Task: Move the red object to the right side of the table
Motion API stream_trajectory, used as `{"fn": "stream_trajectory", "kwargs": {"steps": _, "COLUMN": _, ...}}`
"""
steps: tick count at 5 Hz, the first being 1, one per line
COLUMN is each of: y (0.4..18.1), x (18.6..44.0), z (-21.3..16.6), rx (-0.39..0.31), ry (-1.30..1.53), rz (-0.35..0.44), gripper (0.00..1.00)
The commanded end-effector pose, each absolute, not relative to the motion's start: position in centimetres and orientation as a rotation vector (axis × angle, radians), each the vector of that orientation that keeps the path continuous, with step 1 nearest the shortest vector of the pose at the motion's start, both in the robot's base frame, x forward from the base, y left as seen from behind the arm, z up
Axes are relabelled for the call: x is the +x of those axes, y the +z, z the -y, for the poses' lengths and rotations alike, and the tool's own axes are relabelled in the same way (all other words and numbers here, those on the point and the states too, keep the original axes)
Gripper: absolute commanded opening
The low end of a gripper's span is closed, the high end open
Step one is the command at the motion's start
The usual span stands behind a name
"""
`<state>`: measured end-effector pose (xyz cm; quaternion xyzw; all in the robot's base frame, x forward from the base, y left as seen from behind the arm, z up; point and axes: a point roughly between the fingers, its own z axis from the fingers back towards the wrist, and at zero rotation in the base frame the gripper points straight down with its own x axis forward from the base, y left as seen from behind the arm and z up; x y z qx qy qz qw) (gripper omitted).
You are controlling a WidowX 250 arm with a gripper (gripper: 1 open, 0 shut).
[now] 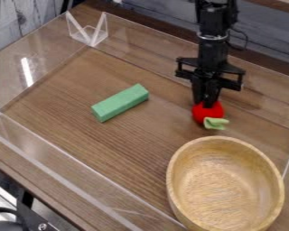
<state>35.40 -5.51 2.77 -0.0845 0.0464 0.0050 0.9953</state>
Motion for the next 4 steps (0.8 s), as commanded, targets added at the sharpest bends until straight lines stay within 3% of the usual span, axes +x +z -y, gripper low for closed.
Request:
{"fn": "stream_trajectory", "kwargs": {"steps": 1, "y": 2.51, "x": 35.16, "z": 7.24, "rx": -0.176, "ry": -0.043, "rz": -0.082, "gripper": 0.00}}
{"fn": "stream_trajectory", "kwargs": {"steps": 4, "y": 1.69, "x": 34.88, "z": 7.63, "rx": -0.176, "ry": -0.057, "rz": -0.096, "gripper": 0.00}}
